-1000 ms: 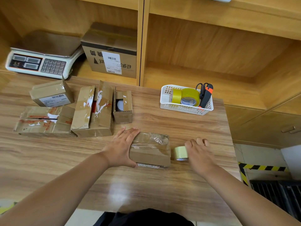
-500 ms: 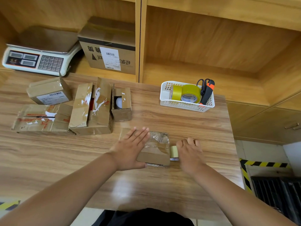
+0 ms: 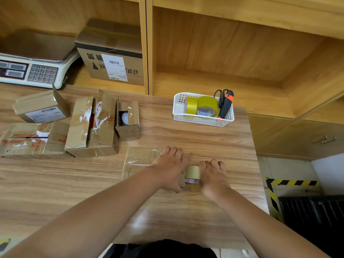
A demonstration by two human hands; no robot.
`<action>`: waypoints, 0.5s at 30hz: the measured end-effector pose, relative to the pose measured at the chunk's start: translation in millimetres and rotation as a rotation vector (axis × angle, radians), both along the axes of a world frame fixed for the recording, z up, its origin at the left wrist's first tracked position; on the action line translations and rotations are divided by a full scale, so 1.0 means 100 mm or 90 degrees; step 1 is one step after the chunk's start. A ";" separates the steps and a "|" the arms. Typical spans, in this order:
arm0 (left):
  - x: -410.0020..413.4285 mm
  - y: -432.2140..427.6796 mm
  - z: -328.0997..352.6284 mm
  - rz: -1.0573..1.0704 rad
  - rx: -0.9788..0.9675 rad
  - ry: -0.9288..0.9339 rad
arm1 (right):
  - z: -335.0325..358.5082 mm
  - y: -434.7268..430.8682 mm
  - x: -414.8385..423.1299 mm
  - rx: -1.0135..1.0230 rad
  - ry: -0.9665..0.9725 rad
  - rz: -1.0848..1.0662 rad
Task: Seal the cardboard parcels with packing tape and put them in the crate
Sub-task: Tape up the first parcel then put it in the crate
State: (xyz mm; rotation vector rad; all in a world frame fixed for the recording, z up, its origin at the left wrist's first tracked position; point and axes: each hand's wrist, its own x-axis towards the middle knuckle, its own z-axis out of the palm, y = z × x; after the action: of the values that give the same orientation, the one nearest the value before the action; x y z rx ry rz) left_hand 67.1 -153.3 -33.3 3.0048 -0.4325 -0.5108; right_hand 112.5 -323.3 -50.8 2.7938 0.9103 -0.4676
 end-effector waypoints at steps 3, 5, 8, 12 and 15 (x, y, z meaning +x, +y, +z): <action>0.00 0.10 0.09 0.022 -0.024 -0.041 | 0.11 -0.10 0.10 0.119 -0.030 -0.002; 0.00 0.17 0.17 0.045 -0.036 -0.062 | 0.21 -0.12 0.17 0.197 -0.049 -0.008; 0.01 0.30 0.33 0.075 -0.090 -0.090 | 0.42 -0.10 0.29 0.332 -0.001 -0.088; -0.08 0.45 0.49 0.145 -0.228 -0.092 | 0.76 0.01 0.33 0.491 0.076 -0.192; -0.22 0.57 0.54 0.187 -0.282 -0.083 | 0.94 0.19 0.21 0.555 0.119 -0.192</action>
State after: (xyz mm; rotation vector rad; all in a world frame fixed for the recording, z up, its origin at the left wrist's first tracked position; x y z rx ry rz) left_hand 45.1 -96.7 20.9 2.6118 -0.0861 -0.1661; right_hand 133.6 -303.9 43.5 3.7712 0.8757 -0.4526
